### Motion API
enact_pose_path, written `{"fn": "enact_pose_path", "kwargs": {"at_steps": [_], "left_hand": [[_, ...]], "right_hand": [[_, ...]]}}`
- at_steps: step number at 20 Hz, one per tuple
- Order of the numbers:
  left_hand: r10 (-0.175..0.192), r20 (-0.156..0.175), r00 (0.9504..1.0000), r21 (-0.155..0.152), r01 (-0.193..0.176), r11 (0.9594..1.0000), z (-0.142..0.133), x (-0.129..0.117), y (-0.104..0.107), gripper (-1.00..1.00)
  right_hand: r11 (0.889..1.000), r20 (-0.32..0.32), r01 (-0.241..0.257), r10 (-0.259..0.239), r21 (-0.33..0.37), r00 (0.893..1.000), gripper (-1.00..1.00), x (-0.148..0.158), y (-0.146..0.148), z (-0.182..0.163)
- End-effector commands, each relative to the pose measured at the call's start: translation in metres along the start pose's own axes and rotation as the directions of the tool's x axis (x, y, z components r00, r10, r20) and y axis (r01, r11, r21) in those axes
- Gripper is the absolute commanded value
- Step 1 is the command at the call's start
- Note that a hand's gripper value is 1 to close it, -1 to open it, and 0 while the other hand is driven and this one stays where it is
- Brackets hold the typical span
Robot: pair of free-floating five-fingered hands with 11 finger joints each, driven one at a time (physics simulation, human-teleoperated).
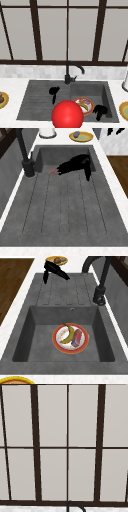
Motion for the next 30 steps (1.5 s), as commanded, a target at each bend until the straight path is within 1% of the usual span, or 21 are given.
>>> {"fn": "enact_pose_path", "kwargs": {"at_steps": [1, 2, 5, 8, 16, 20, 23, 27, 30], "left_hand": [[-0.007, -0.052, 0.9986, 0.034, 0.009, 0.9994, 0.018, 0.014, -0.006, -1.0], [-0.008, -0.068, 0.9977, 0.035, 0.01, 0.9993, 0.02, 0.016, -0.008, -1.0], [-0.008, -0.094, 0.9955, 0.029, 0.01, 0.9995, 0.028, 0.022, -0.015, -1.0], [-0.008, -0.108, 0.9941, 0.027, 0.011, 0.9996, 0.036, 0.028, -0.021, -1.0], [-0.006, -0.099, 0.995, 0.012, 0.007, 0.9999, 0.059, 0.056, -0.041, -1.0], [-0.006, -0.101, 0.9949, 0.009, 0.007, 0.9999, 0.071, 0.072, -0.051, -1.0], [-0.003, -0.103, 0.9947, 0.006, 0.004, 1.0, 0.076, 0.084, -0.062, -1.0], [-0.005, -0.088, 0.9961, -0.004, 0.005, 1.0, 0.083, 0.108, -0.079, -1.0], [-0.001, -0.095, 0.9955, -0.003, 0.001, 1.0, 0.084, 0.122, -0.092, -1.0]], "right_hand": [[1.0, 0.0, 0.0, 0.0, 0.0, 1.0, 0.0, 0.0, 0.0, 0.0], [1.0, 0.0, 0.0, 0.0, 0.0, 1.0, 0.0, 0.0, 0.0, 0.0], [1.0, 0.0, 0.0, 0.0, 0.0, 1.0, 0.0, 0.0, 0.0, 0.0], [1.0, 0.0, 0.0, 0.0, 0.0, 1.0, 0.0, 0.0, 0.0, 0.0], [1.0, 0.0, 0.0, 0.0, 0.0, 1.0, 0.0, 0.0, 0.0, 0.0], [1.0, 0.0, 0.0, 0.0, 0.0, 1.0, 0.0, 0.0, 0.0, 0.0], [1.0, 0.0, 0.0, 0.0, 0.0, 1.0, 0.0, 0.0, 0.0, 0.0], [1.0, 0.0, 0.0, 0.0, 0.0, 1.0, 0.0, 0.0, 0.0, 0.0], [1.0, 0.0, 0.0, 0.0, 0.0, 1.0, 0.0, 0.0, 0.0, 0.0]]}}
